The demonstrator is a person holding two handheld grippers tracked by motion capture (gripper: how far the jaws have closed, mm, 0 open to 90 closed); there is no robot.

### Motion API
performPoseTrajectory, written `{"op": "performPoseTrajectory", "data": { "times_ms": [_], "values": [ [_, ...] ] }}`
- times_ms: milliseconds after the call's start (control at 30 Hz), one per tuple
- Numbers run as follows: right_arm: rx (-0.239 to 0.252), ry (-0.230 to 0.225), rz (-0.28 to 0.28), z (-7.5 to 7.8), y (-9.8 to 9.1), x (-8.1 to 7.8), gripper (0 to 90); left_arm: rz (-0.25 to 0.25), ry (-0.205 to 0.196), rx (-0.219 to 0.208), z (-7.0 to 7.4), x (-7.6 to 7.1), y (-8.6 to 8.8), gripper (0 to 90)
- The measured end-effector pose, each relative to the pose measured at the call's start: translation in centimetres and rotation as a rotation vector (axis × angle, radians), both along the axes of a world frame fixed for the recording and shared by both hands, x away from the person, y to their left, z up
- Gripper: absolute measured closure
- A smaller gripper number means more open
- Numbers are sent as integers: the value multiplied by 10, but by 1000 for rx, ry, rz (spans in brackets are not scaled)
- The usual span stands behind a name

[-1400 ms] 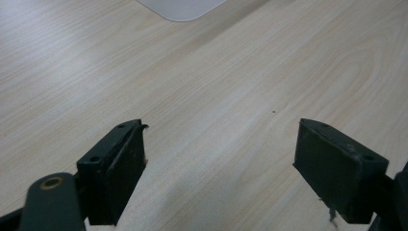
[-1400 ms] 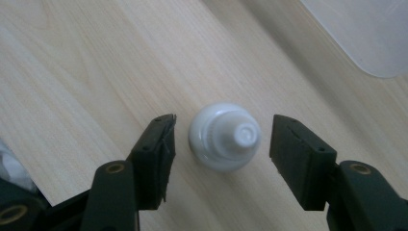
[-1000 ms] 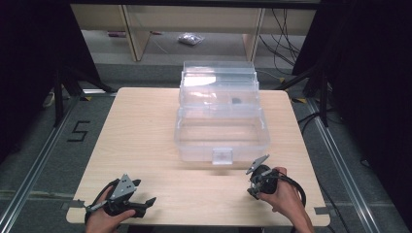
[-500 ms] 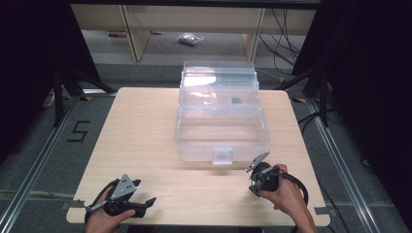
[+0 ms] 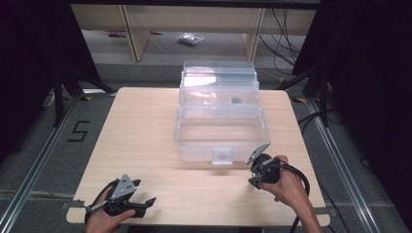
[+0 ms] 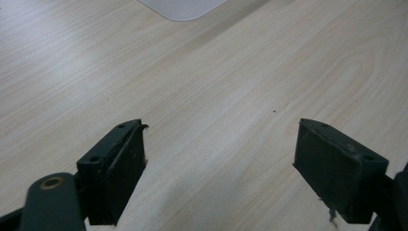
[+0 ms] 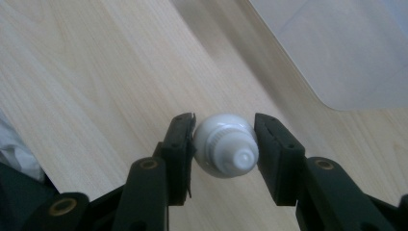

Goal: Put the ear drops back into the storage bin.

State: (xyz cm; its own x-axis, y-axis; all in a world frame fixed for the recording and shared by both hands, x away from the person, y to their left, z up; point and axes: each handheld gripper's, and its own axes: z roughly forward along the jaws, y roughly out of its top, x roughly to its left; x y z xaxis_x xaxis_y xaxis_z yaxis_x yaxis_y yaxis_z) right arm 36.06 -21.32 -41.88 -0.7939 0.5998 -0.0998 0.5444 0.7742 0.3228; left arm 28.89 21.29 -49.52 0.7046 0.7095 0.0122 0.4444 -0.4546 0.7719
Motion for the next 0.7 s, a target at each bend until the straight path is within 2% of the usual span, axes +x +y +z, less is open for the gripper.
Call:
{"op": "performPoseTrajectory", "data": {
  "times_ms": [300,667,700],
  "values": [
    [5,15,23,9,0,4,601,3,-2,4,0,0,0,177],
    [20,22,13,23,-5,8,601,5,-4,10,0,0,0,177],
    [21,24,19,26,-6,10,601,11,-4,-7,-1,0,-2,178]
  ]
}}
